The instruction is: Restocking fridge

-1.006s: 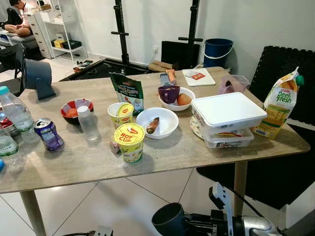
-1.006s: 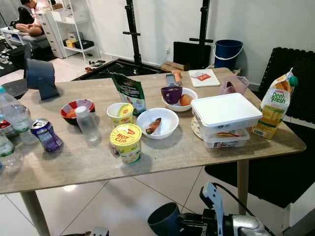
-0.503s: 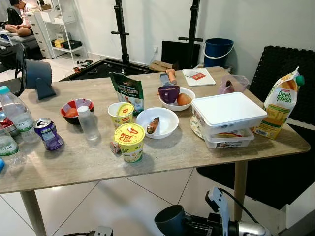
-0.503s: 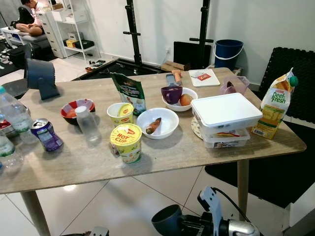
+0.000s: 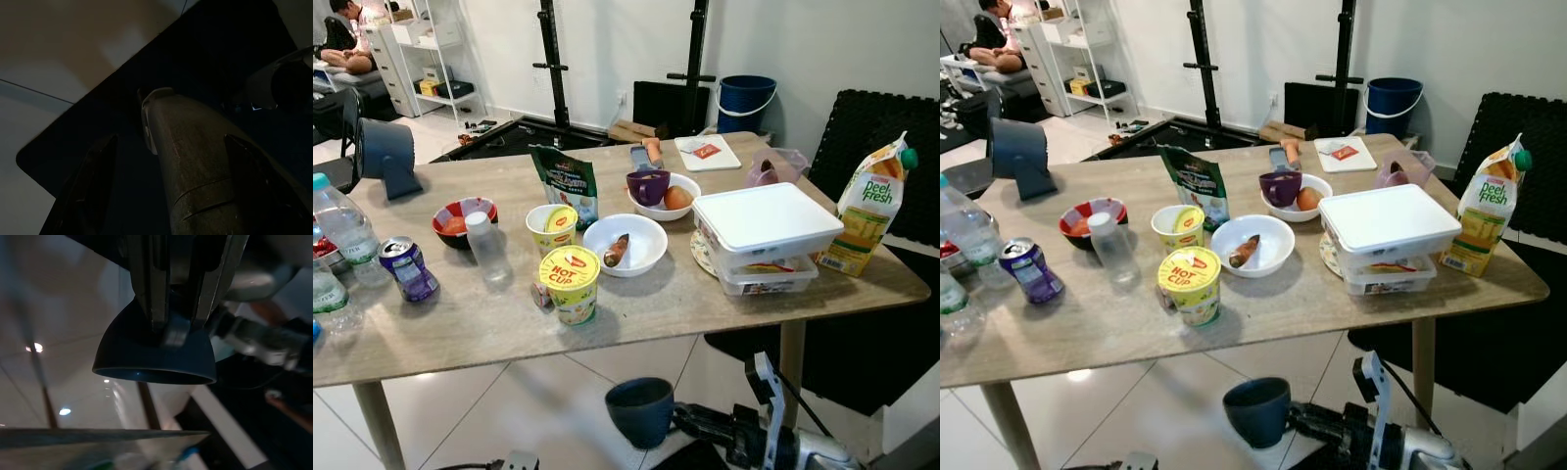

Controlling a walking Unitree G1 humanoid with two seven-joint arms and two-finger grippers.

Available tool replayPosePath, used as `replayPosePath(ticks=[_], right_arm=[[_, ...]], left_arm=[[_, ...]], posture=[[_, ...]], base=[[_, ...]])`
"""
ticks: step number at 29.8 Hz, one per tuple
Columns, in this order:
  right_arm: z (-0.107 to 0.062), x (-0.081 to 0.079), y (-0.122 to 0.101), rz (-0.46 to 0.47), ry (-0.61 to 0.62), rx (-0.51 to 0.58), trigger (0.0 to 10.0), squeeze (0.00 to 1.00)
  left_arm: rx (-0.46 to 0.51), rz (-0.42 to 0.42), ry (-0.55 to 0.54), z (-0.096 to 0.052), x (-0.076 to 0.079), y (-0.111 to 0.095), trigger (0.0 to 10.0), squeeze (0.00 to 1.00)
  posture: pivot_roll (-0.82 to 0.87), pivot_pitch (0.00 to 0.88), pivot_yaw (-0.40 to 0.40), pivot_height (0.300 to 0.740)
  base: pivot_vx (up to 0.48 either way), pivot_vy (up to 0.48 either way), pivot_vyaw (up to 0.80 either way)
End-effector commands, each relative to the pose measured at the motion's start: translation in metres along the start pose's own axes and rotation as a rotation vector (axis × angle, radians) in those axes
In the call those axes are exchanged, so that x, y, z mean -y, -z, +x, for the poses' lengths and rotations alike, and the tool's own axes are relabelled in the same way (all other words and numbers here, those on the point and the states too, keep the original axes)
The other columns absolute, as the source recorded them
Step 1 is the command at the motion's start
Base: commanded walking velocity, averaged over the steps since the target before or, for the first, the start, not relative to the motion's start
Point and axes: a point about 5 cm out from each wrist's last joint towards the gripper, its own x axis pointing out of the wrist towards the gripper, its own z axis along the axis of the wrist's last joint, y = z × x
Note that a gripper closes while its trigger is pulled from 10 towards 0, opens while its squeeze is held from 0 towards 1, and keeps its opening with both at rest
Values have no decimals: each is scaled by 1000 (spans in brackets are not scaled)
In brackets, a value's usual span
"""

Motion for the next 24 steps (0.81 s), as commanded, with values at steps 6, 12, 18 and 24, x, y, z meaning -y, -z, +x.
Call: replayPosePath(ticks=[6,12,18,24], right_arm=[[5,-15,-34,-68,-94,133,10000,0],[6,-27,-60,-119,-131,241,10000,0],[9,-35,-72,-144,-121,281,10000,0],[10,-36,-68,-137,-101,278,10000,0]], left_arm=[[-38,5,1,-1,-1,7,10000,0],[-44,11,6,-1,0,8,10000,0],[-41,14,6,-1,-1,7,10000,0],[-43,15,4,-2,-2,7,10000,0]], posture=[[-76,16,38,740],[-88,21,49,740],[-85,23,52,740],[-85,22,56,740]], base=[[0,0,0],[0,0,0],[0,0,0],[0,0,-204]])
